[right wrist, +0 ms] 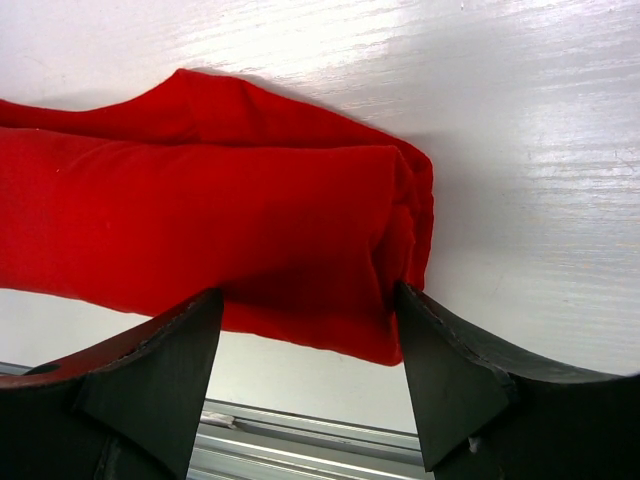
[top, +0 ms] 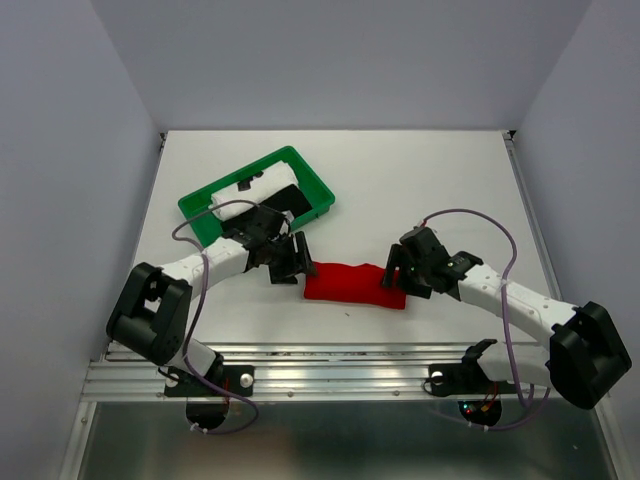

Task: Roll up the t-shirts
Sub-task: Roll the T-shirt to the center of the board.

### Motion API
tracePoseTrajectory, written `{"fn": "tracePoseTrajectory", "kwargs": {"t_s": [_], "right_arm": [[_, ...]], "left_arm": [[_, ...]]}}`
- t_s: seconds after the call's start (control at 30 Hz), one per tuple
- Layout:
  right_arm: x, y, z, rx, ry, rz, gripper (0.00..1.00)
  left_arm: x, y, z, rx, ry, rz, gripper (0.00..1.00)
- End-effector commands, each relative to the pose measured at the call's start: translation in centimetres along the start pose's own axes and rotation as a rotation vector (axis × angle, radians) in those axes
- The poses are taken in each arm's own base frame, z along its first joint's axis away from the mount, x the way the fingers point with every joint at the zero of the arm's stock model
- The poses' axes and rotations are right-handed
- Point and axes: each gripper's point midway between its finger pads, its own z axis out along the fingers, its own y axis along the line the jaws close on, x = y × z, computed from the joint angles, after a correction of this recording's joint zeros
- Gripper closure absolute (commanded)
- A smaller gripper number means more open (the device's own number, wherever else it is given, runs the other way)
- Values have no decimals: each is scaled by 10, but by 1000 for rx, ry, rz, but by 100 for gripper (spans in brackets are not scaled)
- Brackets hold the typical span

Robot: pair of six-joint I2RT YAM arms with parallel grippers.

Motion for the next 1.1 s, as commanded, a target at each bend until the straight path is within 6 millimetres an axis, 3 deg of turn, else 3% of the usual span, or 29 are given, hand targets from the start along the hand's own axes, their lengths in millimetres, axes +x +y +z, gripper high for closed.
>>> {"fn": "tracePoseTrajectory", "kwargs": {"t_s": [0.0,0.23,0.43,0.53,0.67,0.8,0.93,1.07], "right_arm": [[-18,14,-6,-46,-56,11,25],[-18,13,-5,-39,-57,17,25],[-15,10,1,-25,-45,16,25],[-11,9,7,-24,-31,15,25],[-5,5,14,-13,-17,21,25],[-1,1,20,2,-2,21,25],[-7,-2,14,33,-18,-8,24],[-22,-9,-3,80,-71,-44,19]], "left_arm": [[13,-4,11,70,66,105,29],[26,9,30,62,104,92,33],[38,-4,39,139,147,83,38],[44,-10,44,143,170,85,48],[41,-22,46,179,165,77,71],[35,-33,44,202,161,81,100],[21,-25,41,118,99,97,100],[20,-6,35,8,105,156,100]]}}
